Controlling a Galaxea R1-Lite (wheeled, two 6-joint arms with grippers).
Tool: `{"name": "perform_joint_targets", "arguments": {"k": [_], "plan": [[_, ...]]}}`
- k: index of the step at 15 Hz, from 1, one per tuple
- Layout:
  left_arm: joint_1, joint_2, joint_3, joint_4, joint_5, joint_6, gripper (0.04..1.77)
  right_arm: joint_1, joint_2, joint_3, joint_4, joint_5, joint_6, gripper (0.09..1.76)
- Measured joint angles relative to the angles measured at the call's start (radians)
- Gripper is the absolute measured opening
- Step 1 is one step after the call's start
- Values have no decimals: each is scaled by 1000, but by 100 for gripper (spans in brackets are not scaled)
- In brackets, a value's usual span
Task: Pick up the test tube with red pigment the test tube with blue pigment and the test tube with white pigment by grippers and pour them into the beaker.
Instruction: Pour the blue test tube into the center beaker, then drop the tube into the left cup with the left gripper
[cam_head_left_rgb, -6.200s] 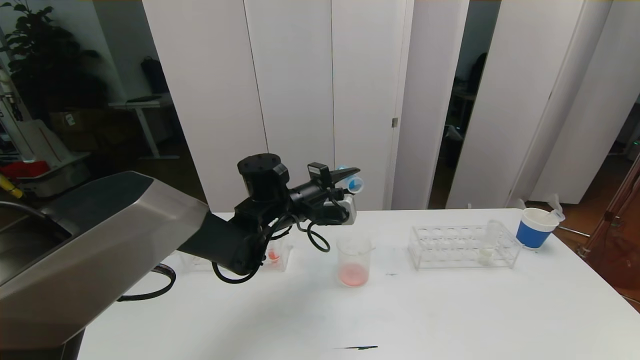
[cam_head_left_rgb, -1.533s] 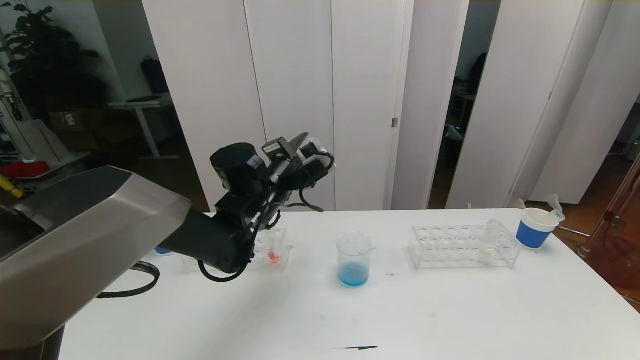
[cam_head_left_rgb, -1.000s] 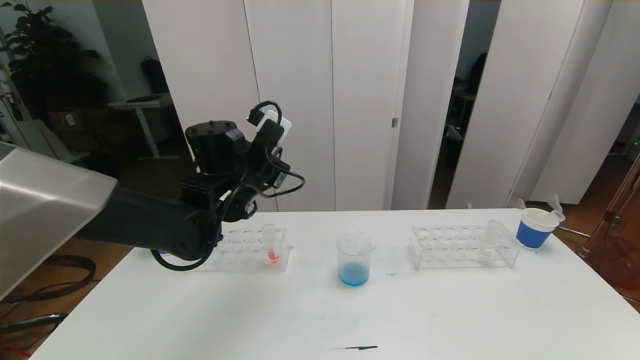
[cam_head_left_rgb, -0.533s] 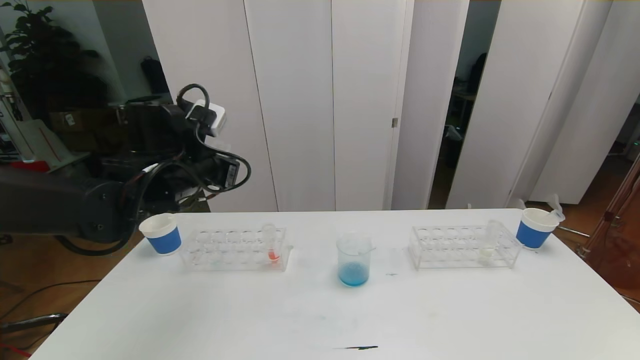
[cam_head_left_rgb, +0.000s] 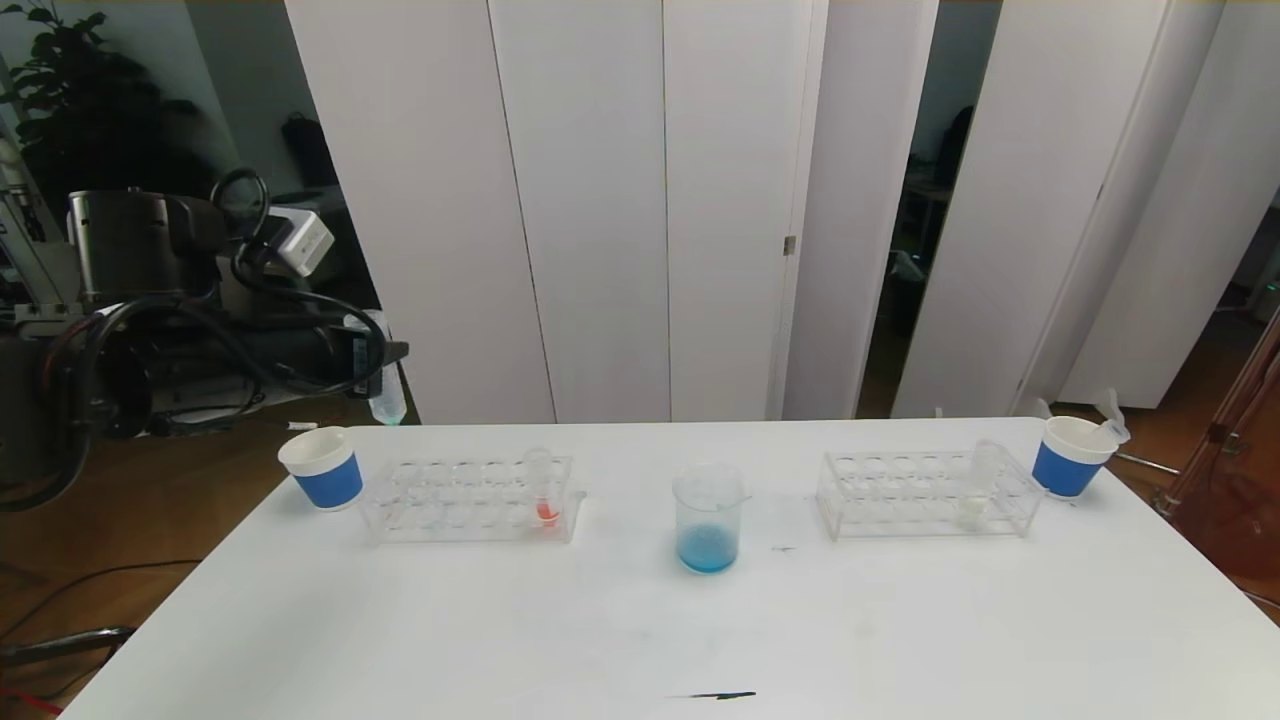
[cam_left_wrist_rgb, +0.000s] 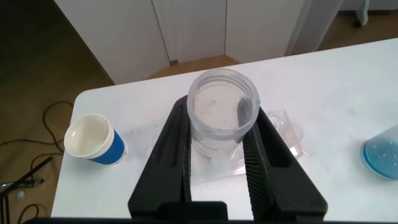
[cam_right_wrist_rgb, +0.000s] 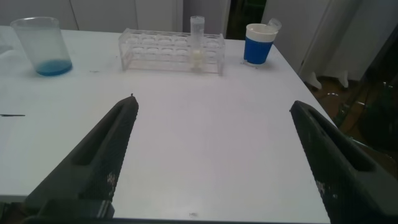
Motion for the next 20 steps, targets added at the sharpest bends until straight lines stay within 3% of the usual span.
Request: {"name": "perform_joint_targets", "arguments": {"k": [4, 8, 15, 20], "plan": [[54, -11, 12, -33, -23, -3, 57, 0, 0, 0, 0, 0, 0, 175], [146, 36, 5, -207, -14, -1, 57, 0, 0, 0, 0, 0, 0, 175], [294, 269, -3, -566, -4, 30, 57, 0, 0, 0, 0, 0, 1, 175], [335, 425, -8, -668, 3, 60, 57, 0, 0, 0, 0, 0, 0, 175]]}}
